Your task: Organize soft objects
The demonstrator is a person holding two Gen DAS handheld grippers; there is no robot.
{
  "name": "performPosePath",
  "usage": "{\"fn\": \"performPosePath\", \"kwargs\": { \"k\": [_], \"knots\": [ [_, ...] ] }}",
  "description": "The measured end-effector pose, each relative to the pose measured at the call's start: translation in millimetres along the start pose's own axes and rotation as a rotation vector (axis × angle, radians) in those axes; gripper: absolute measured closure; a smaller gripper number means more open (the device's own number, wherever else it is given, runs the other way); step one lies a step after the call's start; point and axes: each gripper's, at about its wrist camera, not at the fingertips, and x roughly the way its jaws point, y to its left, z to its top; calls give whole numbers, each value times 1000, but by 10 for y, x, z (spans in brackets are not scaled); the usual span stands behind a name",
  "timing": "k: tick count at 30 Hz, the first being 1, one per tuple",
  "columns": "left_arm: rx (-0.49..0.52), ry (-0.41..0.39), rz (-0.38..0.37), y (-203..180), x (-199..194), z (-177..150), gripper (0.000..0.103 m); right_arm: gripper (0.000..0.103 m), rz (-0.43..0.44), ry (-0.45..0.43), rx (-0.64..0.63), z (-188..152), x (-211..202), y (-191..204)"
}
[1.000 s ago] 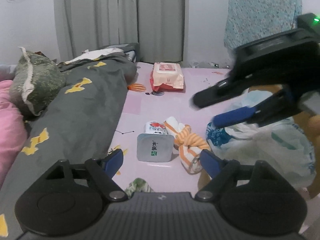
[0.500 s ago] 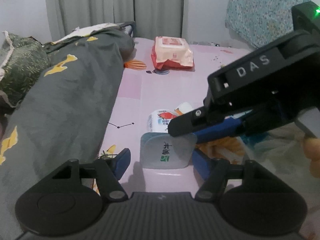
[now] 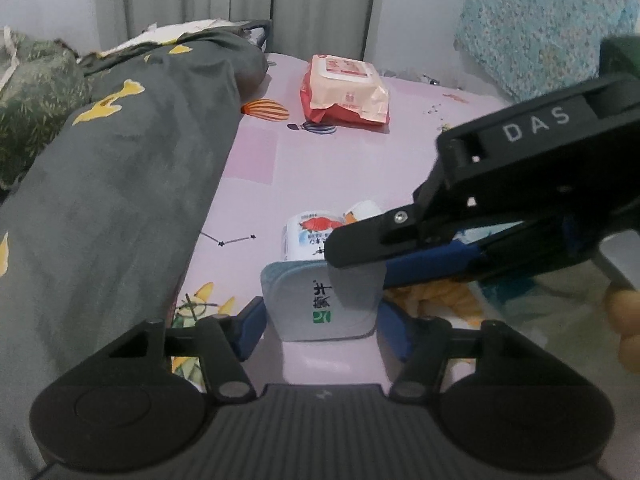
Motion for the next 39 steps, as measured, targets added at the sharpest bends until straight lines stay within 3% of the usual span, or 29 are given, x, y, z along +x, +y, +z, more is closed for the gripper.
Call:
{"fn": "performPosePath", "kwargs": {
  "k": [12, 20, 23, 29, 34, 39],
  "knots": [
    [-83, -34, -30, 55, -315, 78, 39, 70, 72, 9, 75, -28, -178, 48],
    [-139, -43, -64, 120, -228, 210, 41, 71, 68, 25, 165, 95, -120, -102],
    [-128, -54, -52, 107, -257, 213, 38, 71, 51, 18, 184, 128, -112, -167],
    [-85, -84, -49, 81, -472, 115, 22, 70, 51, 20, 182, 84, -137, -199],
    [-21, -87, -52, 9, -612, -21, 20, 69, 29, 14, 142, 44, -157, -130],
    [51, -47, -45, -123, -506, -93, 19, 69, 26, 12, 141, 47, -145, -131]
  ]
}}
